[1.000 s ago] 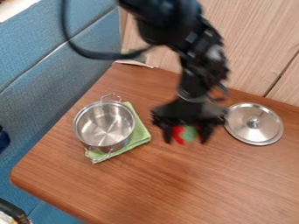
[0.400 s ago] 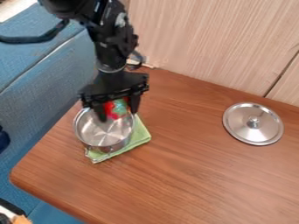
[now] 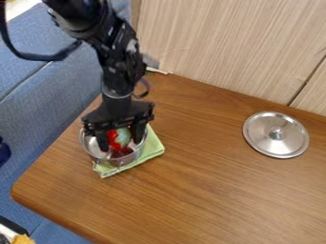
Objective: Put the stewberry into the silver pot
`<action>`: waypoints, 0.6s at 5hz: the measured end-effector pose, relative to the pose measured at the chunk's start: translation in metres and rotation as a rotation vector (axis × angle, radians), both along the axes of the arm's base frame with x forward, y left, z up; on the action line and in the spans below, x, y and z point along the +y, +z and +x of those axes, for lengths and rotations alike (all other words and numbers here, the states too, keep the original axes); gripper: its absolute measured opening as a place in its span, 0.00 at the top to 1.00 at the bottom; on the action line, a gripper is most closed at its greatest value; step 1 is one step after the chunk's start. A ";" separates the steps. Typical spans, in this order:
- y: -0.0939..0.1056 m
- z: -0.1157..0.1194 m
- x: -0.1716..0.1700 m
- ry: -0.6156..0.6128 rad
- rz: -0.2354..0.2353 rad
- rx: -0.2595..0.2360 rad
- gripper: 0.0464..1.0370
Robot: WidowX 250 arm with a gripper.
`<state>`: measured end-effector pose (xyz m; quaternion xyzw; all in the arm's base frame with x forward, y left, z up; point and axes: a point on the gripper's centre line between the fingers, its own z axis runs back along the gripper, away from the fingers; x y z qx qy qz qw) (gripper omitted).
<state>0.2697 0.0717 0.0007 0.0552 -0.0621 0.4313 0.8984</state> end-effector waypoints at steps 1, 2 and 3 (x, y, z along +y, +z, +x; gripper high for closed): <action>0.001 0.000 0.004 0.017 0.000 0.003 0.17; 0.002 0.000 0.006 0.025 0.013 0.005 0.03; 0.002 -0.001 0.007 0.025 0.020 0.015 0.03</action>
